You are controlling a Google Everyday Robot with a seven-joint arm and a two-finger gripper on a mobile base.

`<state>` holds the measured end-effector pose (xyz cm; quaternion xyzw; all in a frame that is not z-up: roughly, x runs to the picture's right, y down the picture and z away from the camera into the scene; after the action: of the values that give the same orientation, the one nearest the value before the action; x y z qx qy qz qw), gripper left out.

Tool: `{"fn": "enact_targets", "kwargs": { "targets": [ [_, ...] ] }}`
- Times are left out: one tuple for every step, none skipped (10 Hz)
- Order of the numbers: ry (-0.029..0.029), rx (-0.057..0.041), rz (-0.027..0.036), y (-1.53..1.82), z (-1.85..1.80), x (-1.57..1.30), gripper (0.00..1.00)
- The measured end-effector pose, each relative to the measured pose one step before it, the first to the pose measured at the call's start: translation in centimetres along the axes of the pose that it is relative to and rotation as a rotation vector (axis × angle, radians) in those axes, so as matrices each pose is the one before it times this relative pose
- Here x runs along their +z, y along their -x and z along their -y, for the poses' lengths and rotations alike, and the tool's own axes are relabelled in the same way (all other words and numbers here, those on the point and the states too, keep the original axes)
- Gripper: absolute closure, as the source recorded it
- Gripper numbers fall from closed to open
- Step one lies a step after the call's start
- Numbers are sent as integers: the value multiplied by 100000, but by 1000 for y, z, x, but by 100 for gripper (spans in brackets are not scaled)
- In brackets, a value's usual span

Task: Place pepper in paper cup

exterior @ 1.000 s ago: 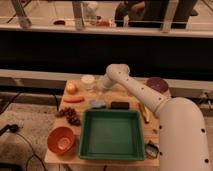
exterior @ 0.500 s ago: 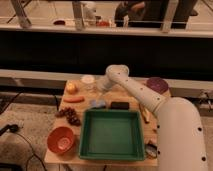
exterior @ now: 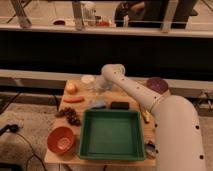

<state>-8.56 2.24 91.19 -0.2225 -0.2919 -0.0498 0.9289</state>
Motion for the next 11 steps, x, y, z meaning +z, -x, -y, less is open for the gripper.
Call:
{"fn": "enact_targets", "kwargs": {
  "targets": [
    [621, -634, 667, 687, -38, 210, 20],
    [416, -248, 706, 379, -100, 95, 20],
    [150, -178, 619, 259, -36, -8, 20],
    [469, -301, 1063, 406, -115, 169, 20],
    [144, -132, 841, 346, 43, 158, 20],
    [-41, -113, 610, 259, 107, 101, 20],
    [-225, -19, 873, 291, 218, 115, 20],
    [-195, -240, 772, 353, 260, 219, 20],
    [-84, -118, 713, 280, 213, 221, 20],
    [27, -92, 725, 214, 179, 253, 20],
    [420, -133, 815, 181, 64, 416, 20]
  ]
}}
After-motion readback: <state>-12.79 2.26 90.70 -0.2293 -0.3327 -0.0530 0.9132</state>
